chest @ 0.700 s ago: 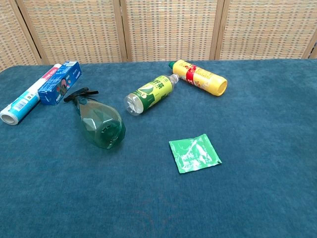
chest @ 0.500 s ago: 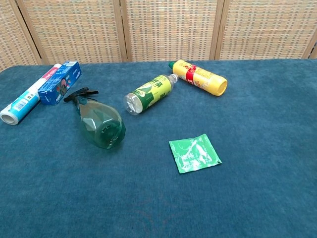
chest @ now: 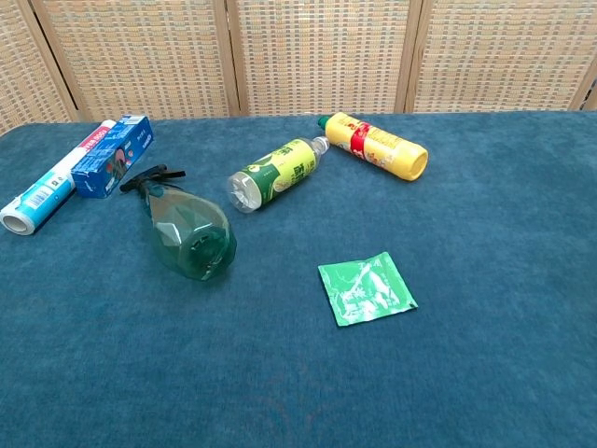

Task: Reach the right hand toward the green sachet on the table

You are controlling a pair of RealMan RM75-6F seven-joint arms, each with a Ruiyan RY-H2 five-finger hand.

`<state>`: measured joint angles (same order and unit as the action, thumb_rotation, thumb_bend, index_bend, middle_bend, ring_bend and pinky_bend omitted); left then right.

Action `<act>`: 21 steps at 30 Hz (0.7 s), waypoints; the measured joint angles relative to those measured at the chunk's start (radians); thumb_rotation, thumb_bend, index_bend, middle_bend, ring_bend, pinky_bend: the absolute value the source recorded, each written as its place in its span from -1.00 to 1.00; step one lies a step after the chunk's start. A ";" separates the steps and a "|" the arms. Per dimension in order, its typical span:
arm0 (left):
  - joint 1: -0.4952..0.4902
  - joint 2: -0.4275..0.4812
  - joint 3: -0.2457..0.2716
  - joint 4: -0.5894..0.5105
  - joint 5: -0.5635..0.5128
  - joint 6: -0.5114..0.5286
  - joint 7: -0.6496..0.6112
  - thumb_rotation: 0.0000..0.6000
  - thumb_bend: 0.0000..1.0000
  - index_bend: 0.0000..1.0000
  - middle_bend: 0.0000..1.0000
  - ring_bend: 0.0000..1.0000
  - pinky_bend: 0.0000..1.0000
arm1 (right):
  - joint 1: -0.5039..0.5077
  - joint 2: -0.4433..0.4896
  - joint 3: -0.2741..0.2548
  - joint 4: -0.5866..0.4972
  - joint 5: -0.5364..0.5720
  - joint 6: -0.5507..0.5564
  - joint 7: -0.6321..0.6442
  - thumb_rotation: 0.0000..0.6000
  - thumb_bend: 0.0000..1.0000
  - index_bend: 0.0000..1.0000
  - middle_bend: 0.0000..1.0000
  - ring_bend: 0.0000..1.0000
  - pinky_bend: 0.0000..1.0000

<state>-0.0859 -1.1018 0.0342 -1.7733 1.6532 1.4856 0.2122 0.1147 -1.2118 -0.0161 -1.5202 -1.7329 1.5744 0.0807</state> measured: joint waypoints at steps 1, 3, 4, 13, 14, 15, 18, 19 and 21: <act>0.001 0.001 0.000 -0.001 0.001 0.001 0.000 0.99 -0.45 -1.00 -1.00 -1.00 -0.96 | 0.000 0.000 0.000 0.000 -0.001 0.001 0.001 1.00 -0.88 -0.94 -1.00 -1.00 -1.00; 0.001 0.002 0.001 -0.002 0.003 0.003 -0.001 0.99 -0.45 -1.00 -1.00 -1.00 -0.96 | -0.001 0.001 0.000 -0.001 -0.001 0.004 0.004 1.00 -0.88 -0.94 -1.00 -1.00 -1.00; 0.002 0.002 0.002 -0.003 0.004 0.004 -0.001 0.99 -0.45 -1.00 -1.00 -1.00 -0.96 | -0.002 0.002 0.000 -0.001 -0.001 0.005 0.006 1.00 -0.88 -0.94 -1.00 -1.00 -1.00; 0.002 0.000 0.000 -0.005 0.004 0.007 0.006 1.00 -0.44 -1.00 -1.00 -1.00 -0.96 | -0.002 0.001 0.002 0.001 -0.001 0.007 0.008 1.00 -0.88 -0.94 -1.00 -1.00 -1.00; 0.003 0.000 -0.001 -0.005 0.004 0.008 0.005 1.00 -0.44 -1.00 -1.00 -1.00 -0.96 | -0.002 0.001 0.002 0.001 -0.001 0.007 0.007 1.00 -0.88 -0.94 -1.00 -1.00 -1.00; 0.003 0.000 -0.001 -0.004 0.004 0.010 0.004 1.00 -0.43 -1.00 -1.00 -1.00 -0.95 | -0.002 0.001 0.002 0.001 0.000 0.007 0.008 1.00 -0.88 -0.94 -1.00 -1.00 -1.00; 0.005 -0.002 -0.004 -0.005 0.005 0.020 0.003 1.00 -0.41 -1.00 -0.94 -0.86 -0.68 | -0.001 0.000 0.004 0.003 0.000 0.008 0.010 1.00 -0.88 -0.94 -1.00 -1.00 -1.00; 0.007 -0.005 -0.008 -0.004 0.006 0.030 0.003 1.00 -0.39 -1.00 -0.72 -0.60 -0.40 | -0.001 0.000 0.005 0.003 0.001 0.009 0.011 1.00 -0.88 -0.94 -1.00 -1.00 -1.00; 0.010 -0.013 -0.014 -0.001 0.010 0.049 0.004 1.00 -0.35 -1.00 -0.12 -0.03 0.08 | -0.001 -0.001 0.006 0.004 0.002 0.009 0.014 1.00 -0.88 -0.94 -1.00 -1.00 -1.00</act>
<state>-0.0754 -1.1147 0.0197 -1.7746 1.6630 1.5348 0.2157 0.1140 -1.2124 -0.0102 -1.5163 -1.7308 1.5838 0.0950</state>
